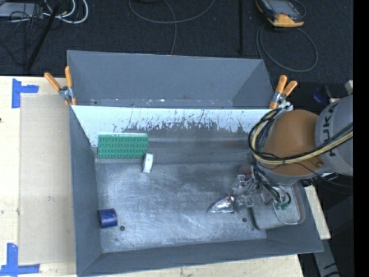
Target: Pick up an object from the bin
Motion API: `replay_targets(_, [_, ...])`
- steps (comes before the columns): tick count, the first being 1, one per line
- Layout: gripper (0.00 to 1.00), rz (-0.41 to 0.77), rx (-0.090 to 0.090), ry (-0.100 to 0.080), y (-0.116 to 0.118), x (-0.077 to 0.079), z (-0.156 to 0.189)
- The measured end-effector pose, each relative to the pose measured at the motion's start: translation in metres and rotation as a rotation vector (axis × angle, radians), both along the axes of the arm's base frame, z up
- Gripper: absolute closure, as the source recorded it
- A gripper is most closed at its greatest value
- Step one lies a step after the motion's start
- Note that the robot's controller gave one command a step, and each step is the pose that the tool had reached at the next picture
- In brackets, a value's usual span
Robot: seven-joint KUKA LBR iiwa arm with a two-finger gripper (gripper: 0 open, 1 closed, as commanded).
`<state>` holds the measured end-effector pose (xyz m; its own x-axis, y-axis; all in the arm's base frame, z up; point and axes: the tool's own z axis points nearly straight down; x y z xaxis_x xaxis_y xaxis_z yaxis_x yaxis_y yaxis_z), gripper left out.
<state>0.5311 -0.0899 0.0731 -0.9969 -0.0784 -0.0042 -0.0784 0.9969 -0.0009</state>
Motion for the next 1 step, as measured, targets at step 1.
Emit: replay_targets(1, [1.00, 0.339, -0.002, -0.002, -0.0028, -0.0072, 0.1980])
